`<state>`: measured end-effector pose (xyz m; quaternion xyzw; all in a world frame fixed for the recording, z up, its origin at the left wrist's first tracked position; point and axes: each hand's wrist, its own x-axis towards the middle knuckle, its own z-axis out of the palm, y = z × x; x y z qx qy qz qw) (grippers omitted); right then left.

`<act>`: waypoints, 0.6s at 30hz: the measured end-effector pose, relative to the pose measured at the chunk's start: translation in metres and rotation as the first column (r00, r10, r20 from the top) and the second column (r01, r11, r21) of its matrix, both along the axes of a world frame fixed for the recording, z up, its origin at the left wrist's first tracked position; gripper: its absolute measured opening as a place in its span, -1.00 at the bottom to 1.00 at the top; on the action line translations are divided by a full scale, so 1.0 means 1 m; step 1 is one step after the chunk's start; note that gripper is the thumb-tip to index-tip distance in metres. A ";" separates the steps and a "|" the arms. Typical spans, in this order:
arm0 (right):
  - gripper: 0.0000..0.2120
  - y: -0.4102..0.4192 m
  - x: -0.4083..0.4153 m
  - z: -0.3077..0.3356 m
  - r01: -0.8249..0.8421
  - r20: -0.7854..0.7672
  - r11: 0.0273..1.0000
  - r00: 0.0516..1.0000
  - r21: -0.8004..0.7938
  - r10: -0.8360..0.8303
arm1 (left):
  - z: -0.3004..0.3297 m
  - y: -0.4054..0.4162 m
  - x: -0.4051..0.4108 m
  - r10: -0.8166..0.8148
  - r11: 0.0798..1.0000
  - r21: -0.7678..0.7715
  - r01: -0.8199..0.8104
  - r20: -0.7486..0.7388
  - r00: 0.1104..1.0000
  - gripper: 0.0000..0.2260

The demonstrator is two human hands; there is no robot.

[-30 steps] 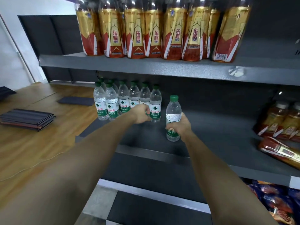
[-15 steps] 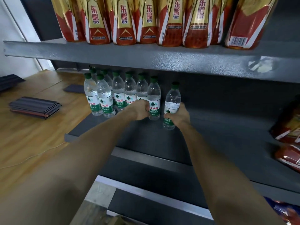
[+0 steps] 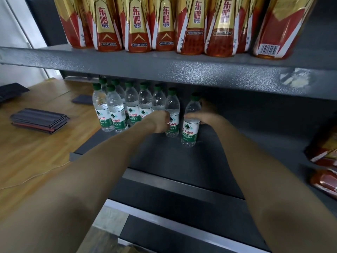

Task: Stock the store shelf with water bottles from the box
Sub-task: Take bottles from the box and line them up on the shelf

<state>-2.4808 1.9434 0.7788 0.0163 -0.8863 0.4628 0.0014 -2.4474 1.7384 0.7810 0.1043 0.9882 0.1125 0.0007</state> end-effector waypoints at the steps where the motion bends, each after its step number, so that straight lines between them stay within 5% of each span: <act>1: -0.17 0.000 0.001 0.003 -0.019 0.004 0.999 1.000 0.028 0.019 | 0.001 0.000 -0.001 0.001 1.000 0.003 -0.001 -0.002 1.000 -0.80; 11: -0.53 -0.017 -0.011 0.005 0.005 -0.117 0.998 0.993 0.062 0.003 | 0.001 -0.004 -0.001 0.033 0.999 -0.034 -0.033 0.006 0.999 -0.82; 18: -0.39 -0.025 -0.032 -0.001 0.029 -0.165 0.994 0.986 0.109 -0.011 | 0.003 -0.006 -0.005 0.045 0.999 -0.028 -0.045 -0.003 0.999 -0.80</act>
